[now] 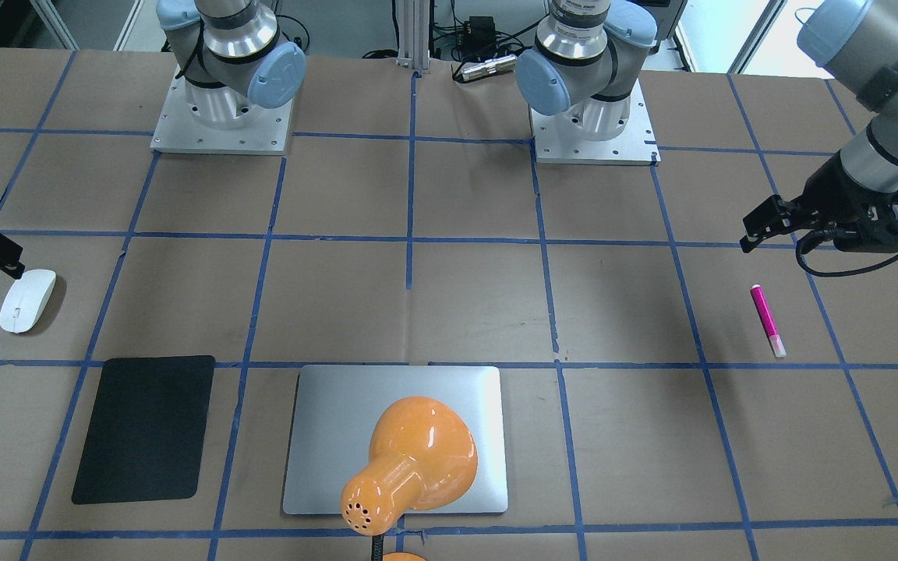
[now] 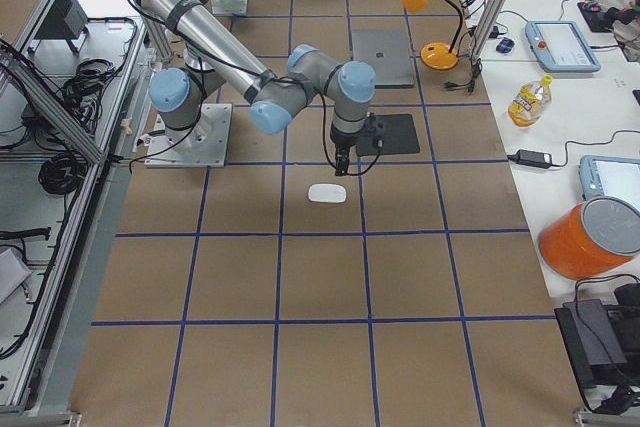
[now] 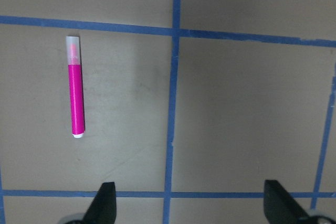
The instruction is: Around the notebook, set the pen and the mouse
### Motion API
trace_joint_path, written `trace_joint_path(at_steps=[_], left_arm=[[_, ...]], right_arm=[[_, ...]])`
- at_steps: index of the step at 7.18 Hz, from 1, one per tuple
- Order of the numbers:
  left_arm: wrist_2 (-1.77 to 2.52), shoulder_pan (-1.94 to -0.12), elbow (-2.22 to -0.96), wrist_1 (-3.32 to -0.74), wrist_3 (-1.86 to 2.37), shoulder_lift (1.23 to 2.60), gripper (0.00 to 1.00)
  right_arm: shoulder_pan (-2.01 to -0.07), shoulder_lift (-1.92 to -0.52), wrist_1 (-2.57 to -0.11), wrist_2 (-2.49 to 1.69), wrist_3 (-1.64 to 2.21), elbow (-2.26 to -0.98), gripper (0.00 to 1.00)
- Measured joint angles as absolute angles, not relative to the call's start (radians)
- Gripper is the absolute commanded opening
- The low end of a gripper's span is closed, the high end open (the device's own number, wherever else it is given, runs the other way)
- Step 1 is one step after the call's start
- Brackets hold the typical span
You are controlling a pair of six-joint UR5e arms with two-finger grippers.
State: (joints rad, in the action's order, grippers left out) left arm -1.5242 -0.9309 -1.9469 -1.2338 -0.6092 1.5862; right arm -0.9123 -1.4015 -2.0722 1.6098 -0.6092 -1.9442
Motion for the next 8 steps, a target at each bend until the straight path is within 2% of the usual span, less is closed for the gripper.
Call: trace_joint_path(at_steps=[2, 5, 6, 7, 8], left_arm=[[-1.524, -0.858, -1.989, -1.081, -0.656, 1.673, 1.0], [-1.524, -0.813, -2.003, -0.943, -0.658, 1.806, 1.0], [-1.523, -0.816, -2.002, -0.909, -0.649, 1.84, 1.0], [-1.52, -0.829, -2.002, -0.851, -0.637, 1.866, 1.0], [-1.521, -0.85, -2.004, -0.79, -0.627, 1.887, 1.0]], right_arm=[[-0.874, -1.352, -2.305, 1.608, -0.671, -2.081, 1.0], [-0.845, -1.269, -2.447, 1.607, -0.717, -2.124, 0.97], [-0.842, -1.263, -2.454, 1.608, -0.718, -2.125, 0.66], [-0.841, -1.263, -2.456, 1.61, -0.717, -2.125, 0.54], [-0.841, -1.265, -2.454, 1.611, -0.714, -2.125, 0.48]])
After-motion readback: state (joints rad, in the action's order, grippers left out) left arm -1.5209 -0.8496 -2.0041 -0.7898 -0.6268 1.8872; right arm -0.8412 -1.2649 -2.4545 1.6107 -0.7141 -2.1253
